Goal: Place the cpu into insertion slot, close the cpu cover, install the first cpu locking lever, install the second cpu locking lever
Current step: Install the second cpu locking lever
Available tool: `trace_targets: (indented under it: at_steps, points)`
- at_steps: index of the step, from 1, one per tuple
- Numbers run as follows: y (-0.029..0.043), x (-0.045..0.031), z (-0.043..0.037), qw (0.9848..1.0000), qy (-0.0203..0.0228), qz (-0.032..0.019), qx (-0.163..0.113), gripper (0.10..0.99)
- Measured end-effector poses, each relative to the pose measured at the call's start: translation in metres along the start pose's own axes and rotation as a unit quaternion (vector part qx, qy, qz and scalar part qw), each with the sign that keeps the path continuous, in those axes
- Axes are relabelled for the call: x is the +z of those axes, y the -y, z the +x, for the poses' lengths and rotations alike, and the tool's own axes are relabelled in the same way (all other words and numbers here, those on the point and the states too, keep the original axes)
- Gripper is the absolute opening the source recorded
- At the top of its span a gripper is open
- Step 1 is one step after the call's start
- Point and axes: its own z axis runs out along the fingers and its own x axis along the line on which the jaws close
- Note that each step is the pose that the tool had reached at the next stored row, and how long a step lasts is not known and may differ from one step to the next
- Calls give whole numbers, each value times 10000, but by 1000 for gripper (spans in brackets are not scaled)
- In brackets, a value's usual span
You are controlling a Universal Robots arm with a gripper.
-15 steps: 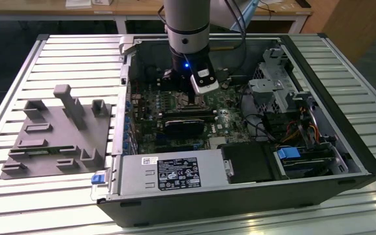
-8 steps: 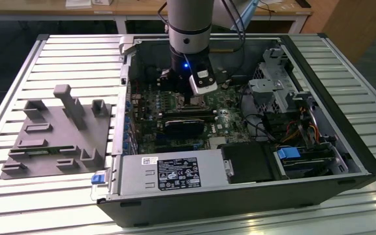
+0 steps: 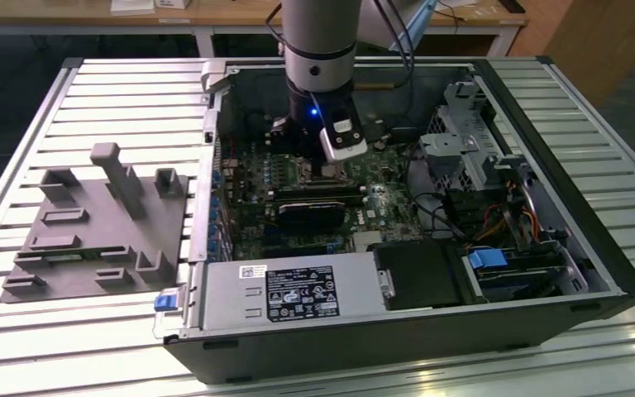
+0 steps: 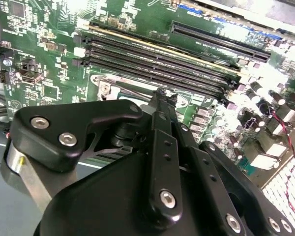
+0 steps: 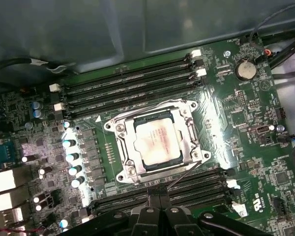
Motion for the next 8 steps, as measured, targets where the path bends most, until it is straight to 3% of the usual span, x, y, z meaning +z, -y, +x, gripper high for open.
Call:
trace_targets:
  at_steps: [3, 8]
  points:
    - [12, 11, 1, 10000, 56, -32, -39, 106]
    - [28, 50, 21, 9998, 51, -107, -133, 106]
